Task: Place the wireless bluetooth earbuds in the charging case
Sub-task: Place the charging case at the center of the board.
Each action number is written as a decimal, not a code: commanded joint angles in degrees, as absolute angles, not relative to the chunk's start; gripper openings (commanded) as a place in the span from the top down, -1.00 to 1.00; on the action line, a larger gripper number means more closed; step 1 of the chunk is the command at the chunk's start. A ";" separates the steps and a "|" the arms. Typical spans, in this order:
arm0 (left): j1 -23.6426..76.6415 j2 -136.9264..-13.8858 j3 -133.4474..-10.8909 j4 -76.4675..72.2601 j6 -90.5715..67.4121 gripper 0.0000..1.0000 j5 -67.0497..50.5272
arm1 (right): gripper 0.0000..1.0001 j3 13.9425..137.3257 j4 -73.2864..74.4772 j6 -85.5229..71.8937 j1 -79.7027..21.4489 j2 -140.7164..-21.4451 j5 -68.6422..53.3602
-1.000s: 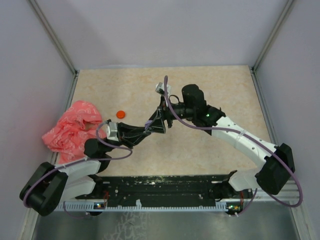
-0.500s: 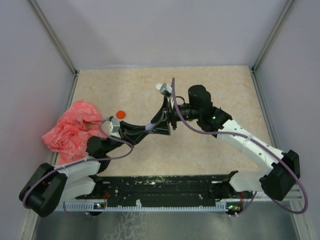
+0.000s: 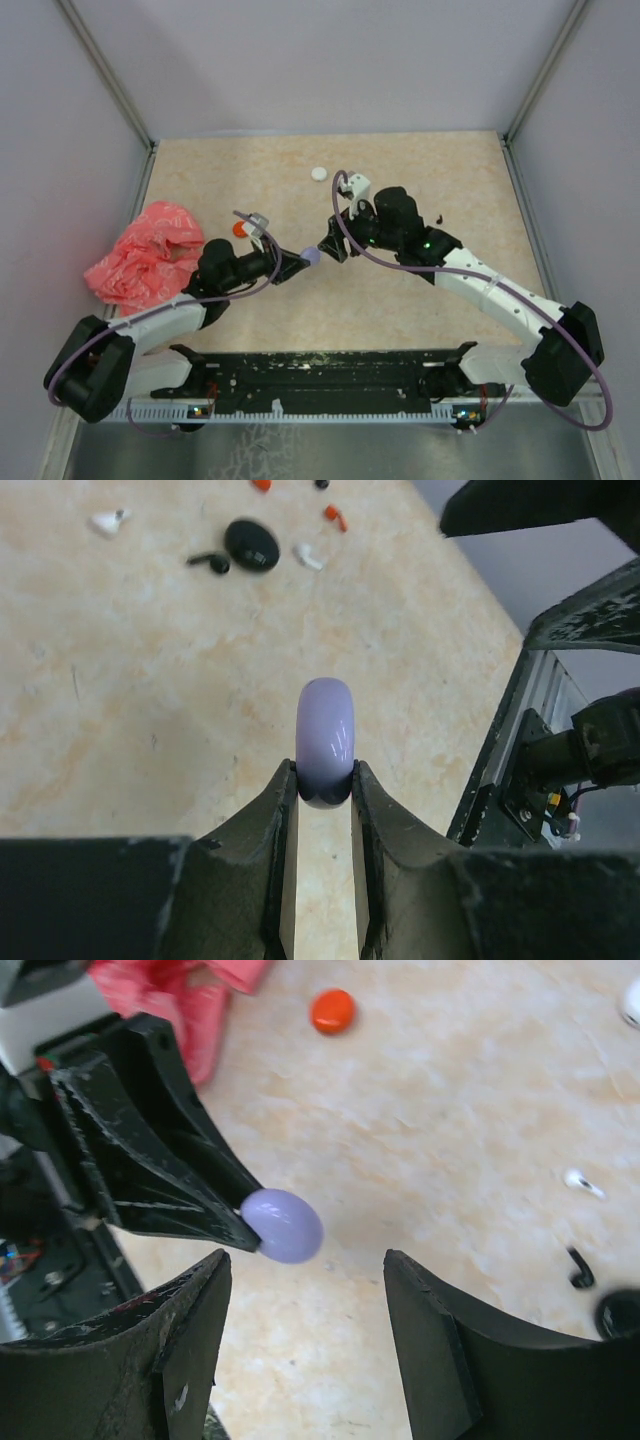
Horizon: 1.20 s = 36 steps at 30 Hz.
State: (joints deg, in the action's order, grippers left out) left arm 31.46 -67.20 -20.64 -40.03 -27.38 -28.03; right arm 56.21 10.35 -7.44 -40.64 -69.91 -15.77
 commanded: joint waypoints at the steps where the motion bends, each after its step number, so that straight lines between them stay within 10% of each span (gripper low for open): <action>1: 31.84 -73.93 -25.01 -28.30 -30.60 0.81 -29.55 | -0.25 54.01 7.41 -6.57 -39.66 -69.64 -2.82; 16: 34.28 -93.58 -34.23 -16.45 -33.43 0.50 -25.07 | -0.26 48.52 1.49 -5.96 -36.01 -72.95 1.38; 21: 34.28 -91.80 -36.86 -7.64 -31.65 0.19 -19.24 | -0.26 47.72 0.64 -5.55 -35.47 -73.27 1.12; 23: 34.28 -90.52 -37.61 -3.75 -30.67 -0.23 -16.50 | -0.26 47.20 0.35 -5.54 -35.27 -72.94 1.04; 36: 29.84 -85.27 -49.01 18.82 -24.13 -0.46 5.02 | -0.26 44.45 -1.19 -5.57 -34.19 -69.43 -0.94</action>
State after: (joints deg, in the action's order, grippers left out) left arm 32.45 -87.20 -44.03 8.62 -28.21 -5.43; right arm 44.58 2.33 -5.98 -34.70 -72.58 0.05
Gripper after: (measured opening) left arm 0.708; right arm 0.629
